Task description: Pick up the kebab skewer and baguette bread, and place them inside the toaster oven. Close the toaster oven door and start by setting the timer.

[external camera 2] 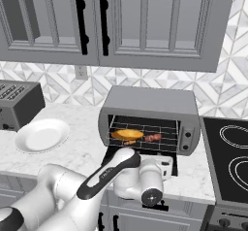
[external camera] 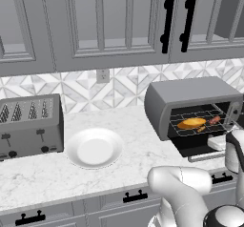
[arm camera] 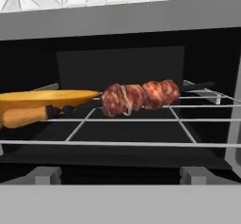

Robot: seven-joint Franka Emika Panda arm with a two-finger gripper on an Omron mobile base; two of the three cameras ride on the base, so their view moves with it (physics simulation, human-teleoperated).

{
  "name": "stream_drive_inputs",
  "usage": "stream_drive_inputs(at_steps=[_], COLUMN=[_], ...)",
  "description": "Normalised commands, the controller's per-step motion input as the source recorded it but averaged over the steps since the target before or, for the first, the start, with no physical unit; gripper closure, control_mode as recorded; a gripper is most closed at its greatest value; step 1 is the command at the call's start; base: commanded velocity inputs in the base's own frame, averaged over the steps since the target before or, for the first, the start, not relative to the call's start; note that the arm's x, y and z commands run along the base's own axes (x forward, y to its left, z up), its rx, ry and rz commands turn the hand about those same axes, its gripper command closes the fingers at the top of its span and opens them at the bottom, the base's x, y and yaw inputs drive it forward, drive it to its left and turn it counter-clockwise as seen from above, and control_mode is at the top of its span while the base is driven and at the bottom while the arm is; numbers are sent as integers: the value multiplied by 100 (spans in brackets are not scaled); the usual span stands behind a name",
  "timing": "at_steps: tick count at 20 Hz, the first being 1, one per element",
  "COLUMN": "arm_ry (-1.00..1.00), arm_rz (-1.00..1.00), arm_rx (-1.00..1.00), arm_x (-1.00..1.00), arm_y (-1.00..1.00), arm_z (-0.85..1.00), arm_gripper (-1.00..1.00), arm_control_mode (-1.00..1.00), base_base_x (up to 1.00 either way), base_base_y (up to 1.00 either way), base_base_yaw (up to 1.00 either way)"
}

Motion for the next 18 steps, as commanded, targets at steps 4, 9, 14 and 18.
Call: stream_drive_inputs(at_steps=[4, 9, 14, 18], arm_ry=[0, 0, 0, 0], arm_rz=[0, -1, -1, 0], arm_rx=[0, 0, 0, 0], arm_x=[0, 0, 2, 7], arm_y=[-2, 0, 0, 0], arm_z=[16, 12, 0, 0], arm_gripper=[-100, -100, -100, -100], arm_control_mode=[-100, -100, -100, -100], base_base_x=[0, 0, 0, 0], base_base_y=[0, 0, 0, 0], base_base_yaw=[0, 0, 0, 0])
